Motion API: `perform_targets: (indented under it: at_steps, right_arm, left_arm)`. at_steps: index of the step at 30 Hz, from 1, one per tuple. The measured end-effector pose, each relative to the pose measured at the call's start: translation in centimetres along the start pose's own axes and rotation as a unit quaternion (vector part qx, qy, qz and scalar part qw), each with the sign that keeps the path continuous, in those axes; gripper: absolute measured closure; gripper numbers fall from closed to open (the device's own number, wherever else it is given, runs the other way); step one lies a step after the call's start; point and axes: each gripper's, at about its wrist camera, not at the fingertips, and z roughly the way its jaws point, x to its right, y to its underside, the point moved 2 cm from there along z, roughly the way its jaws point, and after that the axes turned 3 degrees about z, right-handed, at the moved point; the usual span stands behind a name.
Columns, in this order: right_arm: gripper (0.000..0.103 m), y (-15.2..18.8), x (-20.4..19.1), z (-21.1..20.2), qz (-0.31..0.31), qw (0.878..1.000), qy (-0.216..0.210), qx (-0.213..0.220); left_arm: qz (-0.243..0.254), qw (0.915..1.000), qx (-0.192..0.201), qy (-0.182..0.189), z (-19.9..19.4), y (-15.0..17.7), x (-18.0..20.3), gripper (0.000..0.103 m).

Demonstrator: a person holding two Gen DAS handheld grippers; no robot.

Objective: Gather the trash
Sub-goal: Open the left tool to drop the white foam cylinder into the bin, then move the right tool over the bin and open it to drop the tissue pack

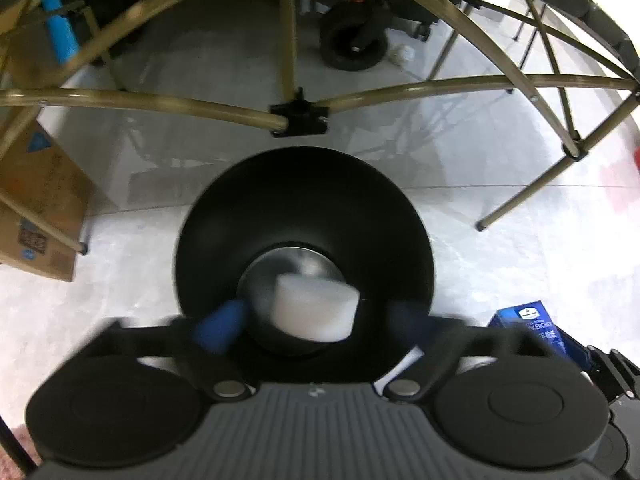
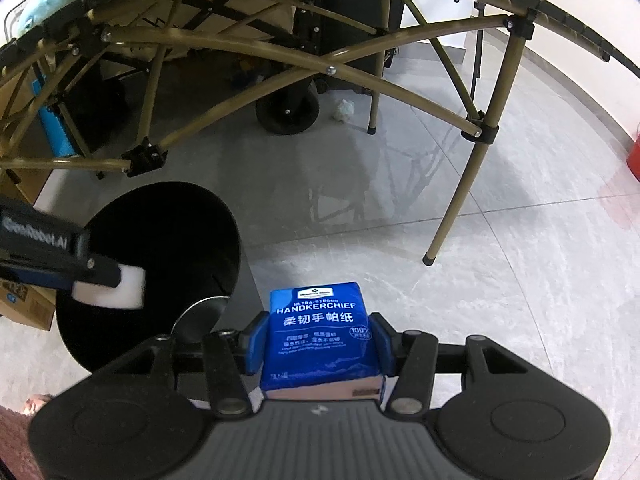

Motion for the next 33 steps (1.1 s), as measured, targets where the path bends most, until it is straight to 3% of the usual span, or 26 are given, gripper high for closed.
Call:
perform_targets:
  at_steps: [2, 9, 24, 33]
  right_arm:
    - [0.052, 0.0, 0.0, 0.0, 0.000, 1.000, 0.000, 0.000]
    - [0.052, -0.2, 0.1, 0.2, 0.000, 1.000, 0.002, 0.000]
    - [0.052, -0.2, -0.1, 0.3, -0.002, 1.000, 0.001, 0.001]
    - [0.051, -0.6, -1.5, 0.1, -0.013, 1.000, -0.011, 0.009]
  left_arm:
    - [0.003, 0.9999, 0.000, -0.012, -0.2, -0.1, 0.0, 0.000]
    - [-0.013, 0.9985, -0.052, 0.000, 1.1, -0.1, -0.8, 0.000]
    - [-0.005, 0.9986, -0.052, -0.003, 0.9, 0.1, -0.8, 0.000]
    - [-0.015, 0.9986, -0.047, -0.019, 0.1, 0.4, -2.8, 0.000]
